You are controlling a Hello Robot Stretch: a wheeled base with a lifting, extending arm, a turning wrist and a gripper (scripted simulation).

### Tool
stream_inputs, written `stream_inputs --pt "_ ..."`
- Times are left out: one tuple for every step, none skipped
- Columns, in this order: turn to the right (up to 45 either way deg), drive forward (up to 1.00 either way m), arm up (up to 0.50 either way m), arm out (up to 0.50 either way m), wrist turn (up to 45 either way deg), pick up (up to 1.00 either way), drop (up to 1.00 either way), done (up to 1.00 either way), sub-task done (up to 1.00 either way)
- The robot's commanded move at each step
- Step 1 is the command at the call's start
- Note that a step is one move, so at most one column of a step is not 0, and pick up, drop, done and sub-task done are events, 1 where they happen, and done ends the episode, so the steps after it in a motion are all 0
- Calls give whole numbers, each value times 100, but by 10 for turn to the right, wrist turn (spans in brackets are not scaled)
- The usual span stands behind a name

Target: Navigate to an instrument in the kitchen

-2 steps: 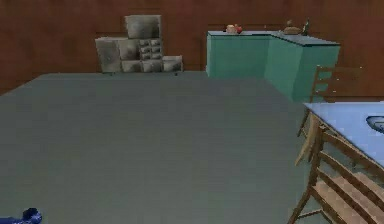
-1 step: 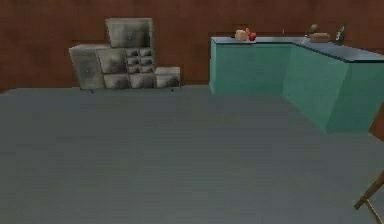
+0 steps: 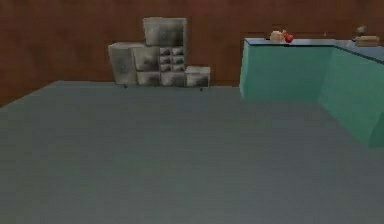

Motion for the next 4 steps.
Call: stream_inputs --pt "0 20 0 0 0 0 0 0 0" --pt "270 0 0 0 0 0 0 0 0" --pt "0 100 0 0 0 0 0 0 0" --pt "0 100 0 0 0 0 0 0 0"
